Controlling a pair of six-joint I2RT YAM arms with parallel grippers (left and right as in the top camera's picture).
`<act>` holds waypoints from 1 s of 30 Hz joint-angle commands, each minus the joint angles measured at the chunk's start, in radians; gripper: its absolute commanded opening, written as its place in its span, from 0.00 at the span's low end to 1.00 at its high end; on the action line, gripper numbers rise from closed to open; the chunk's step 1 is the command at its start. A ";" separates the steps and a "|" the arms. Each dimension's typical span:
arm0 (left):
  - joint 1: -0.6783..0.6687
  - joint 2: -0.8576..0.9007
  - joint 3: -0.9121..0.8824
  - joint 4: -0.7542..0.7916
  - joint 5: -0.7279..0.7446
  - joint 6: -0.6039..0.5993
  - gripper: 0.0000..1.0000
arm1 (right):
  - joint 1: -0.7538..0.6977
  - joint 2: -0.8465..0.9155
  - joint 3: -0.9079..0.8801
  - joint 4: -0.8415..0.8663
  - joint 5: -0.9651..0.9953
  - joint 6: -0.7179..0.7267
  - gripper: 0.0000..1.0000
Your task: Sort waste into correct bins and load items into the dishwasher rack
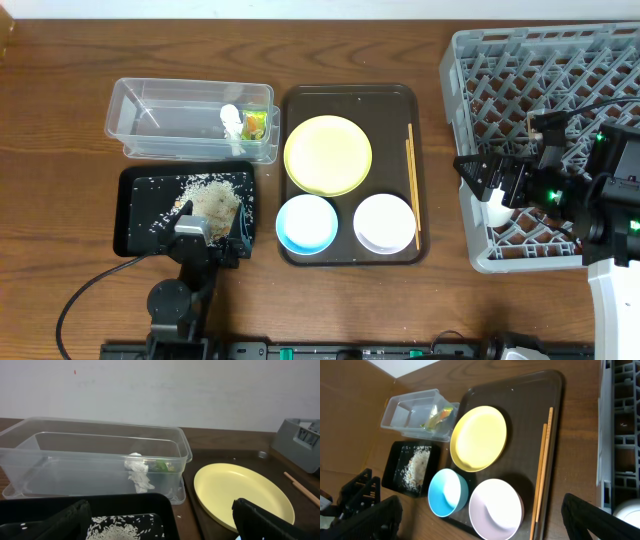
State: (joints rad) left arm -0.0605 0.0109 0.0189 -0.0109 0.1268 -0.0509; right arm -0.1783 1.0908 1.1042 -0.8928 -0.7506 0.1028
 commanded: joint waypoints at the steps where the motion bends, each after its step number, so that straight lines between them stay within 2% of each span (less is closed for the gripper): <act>1: 0.003 -0.007 -0.015 -0.011 -0.001 0.009 0.92 | -0.004 -0.006 0.013 0.002 -0.008 0.008 0.99; 16: 0.003 -0.007 -0.015 -0.011 -0.001 0.009 0.93 | -0.004 -0.006 0.013 0.008 -0.010 0.040 0.99; 20: 0.003 -0.007 -0.015 -0.011 -0.001 0.009 0.92 | 0.004 -0.005 0.013 0.116 -0.034 0.114 0.99; 23: 0.003 -0.007 -0.015 -0.011 -0.001 0.009 0.92 | 0.089 0.001 0.012 0.104 -0.026 0.092 0.89; 25: 0.003 -0.007 -0.015 -0.011 -0.001 0.009 0.92 | 0.201 0.010 0.012 0.072 0.074 0.087 0.85; 27: 0.003 -0.007 -0.015 -0.011 -0.001 0.009 0.92 | 0.334 0.026 0.012 0.035 0.267 0.099 0.82; 30: 0.003 -0.007 -0.015 -0.011 -0.001 0.009 0.92 | 0.518 0.066 0.012 -0.025 0.584 0.194 0.81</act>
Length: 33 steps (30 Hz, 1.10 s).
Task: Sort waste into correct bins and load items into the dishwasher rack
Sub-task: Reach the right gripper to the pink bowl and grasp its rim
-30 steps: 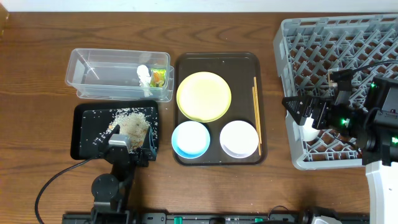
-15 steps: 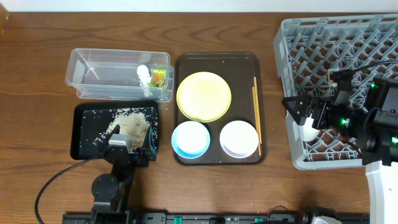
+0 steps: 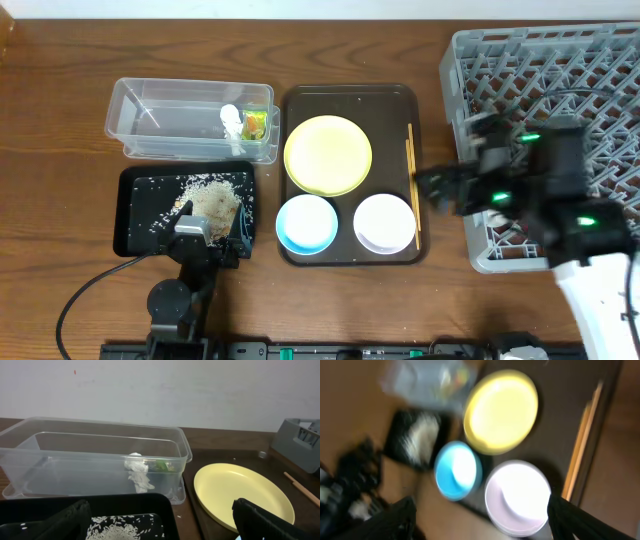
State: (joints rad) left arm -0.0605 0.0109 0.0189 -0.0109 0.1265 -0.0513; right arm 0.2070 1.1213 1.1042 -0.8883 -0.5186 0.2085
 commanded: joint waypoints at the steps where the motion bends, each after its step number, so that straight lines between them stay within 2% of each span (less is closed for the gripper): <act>1: 0.003 -0.007 -0.015 -0.011 0.000 0.010 0.93 | 0.173 0.050 0.012 -0.042 0.409 0.112 0.79; 4: 0.003 -0.007 -0.015 -0.011 0.000 0.010 0.92 | 0.253 0.114 0.007 -0.060 0.480 0.172 0.60; 7: 0.003 -0.007 -0.015 -0.011 0.000 0.010 0.92 | 0.266 0.203 -0.012 -0.062 0.482 0.195 0.50; 11: 0.003 -0.007 -0.015 -0.011 0.000 0.010 0.92 | 0.266 0.316 -0.031 -0.054 0.551 0.205 0.44; 21: 0.003 -0.007 -0.015 -0.011 0.000 0.010 0.92 | 0.266 0.584 -0.037 -0.001 0.529 0.217 0.40; 23: 0.003 -0.007 -0.015 -0.011 0.000 0.010 0.92 | 0.265 0.606 -0.037 0.000 0.528 0.217 0.27; 24: 0.003 -0.007 -0.015 -0.011 0.000 0.010 0.92 | 0.265 0.613 -0.037 -0.002 0.521 0.217 0.11; 26: 0.003 -0.007 -0.015 -0.011 0.000 0.010 0.92 | 0.265 0.607 -0.037 -0.013 0.513 0.217 0.02; 33: 0.003 -0.007 -0.015 -0.011 0.000 0.010 0.93 | 0.263 0.475 -0.036 -0.027 0.608 0.218 0.01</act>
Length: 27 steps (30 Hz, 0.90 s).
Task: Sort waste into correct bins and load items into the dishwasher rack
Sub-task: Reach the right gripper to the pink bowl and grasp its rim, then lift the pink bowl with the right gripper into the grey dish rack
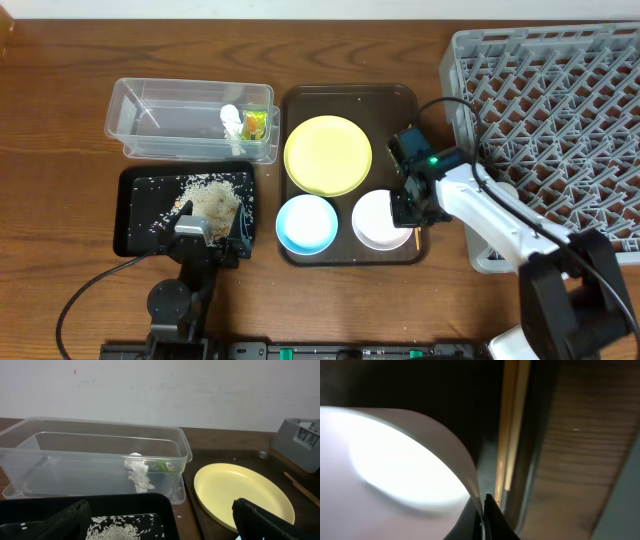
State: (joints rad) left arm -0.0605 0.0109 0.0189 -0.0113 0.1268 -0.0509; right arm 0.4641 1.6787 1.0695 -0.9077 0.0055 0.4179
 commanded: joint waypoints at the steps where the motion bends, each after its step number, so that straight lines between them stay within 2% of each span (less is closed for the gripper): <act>1: 0.003 -0.007 -0.015 -0.011 -0.001 0.009 0.92 | 0.003 -0.124 0.000 -0.018 0.134 0.017 0.01; 6: 0.003 -0.007 -0.015 -0.010 -0.001 0.009 0.92 | -0.020 -0.331 0.011 -0.038 0.436 0.119 0.01; 11: 0.003 -0.007 -0.015 -0.011 -0.001 0.009 0.92 | -0.021 -0.519 0.011 0.087 0.874 0.135 0.01; 16: 0.003 -0.007 -0.015 -0.011 -0.001 0.009 0.93 | -0.055 -0.531 0.010 0.176 1.175 0.135 0.01; 19: 0.003 -0.007 -0.015 -0.011 -0.001 0.009 0.93 | -0.110 -0.492 0.010 0.221 1.247 0.123 0.01; 27: 0.003 -0.007 -0.015 -0.011 -0.001 0.009 0.92 | -0.247 -0.288 0.010 0.335 1.243 0.002 0.01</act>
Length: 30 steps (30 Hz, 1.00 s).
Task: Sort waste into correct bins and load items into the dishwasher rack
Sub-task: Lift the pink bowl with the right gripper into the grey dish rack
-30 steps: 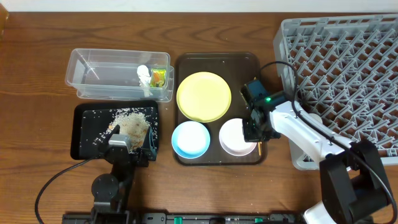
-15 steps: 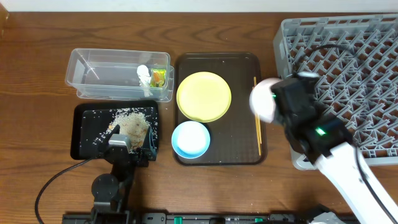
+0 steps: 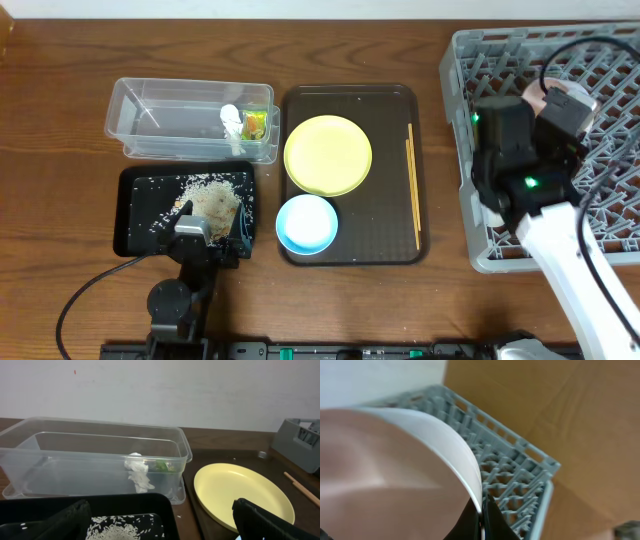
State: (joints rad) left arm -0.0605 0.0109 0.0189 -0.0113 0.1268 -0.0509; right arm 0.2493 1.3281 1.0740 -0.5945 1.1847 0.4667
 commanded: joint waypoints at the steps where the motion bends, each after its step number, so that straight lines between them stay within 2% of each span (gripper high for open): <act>1: 0.003 -0.007 -0.015 -0.011 -0.001 0.009 0.93 | -0.042 0.089 0.006 0.036 0.064 -0.055 0.01; 7: 0.003 -0.007 -0.015 -0.011 -0.001 0.009 0.93 | -0.086 0.249 0.006 0.196 0.064 -0.173 0.01; 11: 0.003 -0.007 -0.015 -0.011 -0.001 0.009 0.93 | -0.079 0.332 0.006 0.312 0.063 -0.313 0.01; 18: 0.003 -0.007 -0.015 -0.011 -0.001 0.009 0.93 | 0.006 0.380 0.006 0.206 0.008 -0.344 0.01; 22: 0.003 -0.007 -0.015 -0.010 -0.001 0.009 0.93 | 0.056 0.380 0.006 0.099 -0.024 -0.257 0.01; 25: 0.003 -0.007 -0.015 -0.010 -0.001 0.009 0.93 | 0.091 0.380 0.006 0.052 -0.026 -0.243 0.11; 29: 0.003 -0.007 -0.015 -0.011 -0.001 0.009 0.93 | 0.136 0.377 0.006 0.006 -0.049 -0.241 0.47; 30: 0.003 -0.007 -0.015 -0.010 -0.001 0.009 0.93 | 0.147 0.377 0.006 -0.001 -0.059 -0.238 0.52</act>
State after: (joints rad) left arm -0.0605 0.0109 0.0189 -0.0113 0.1268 -0.0509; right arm 0.3618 1.7004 1.0779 -0.5823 1.1648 0.2085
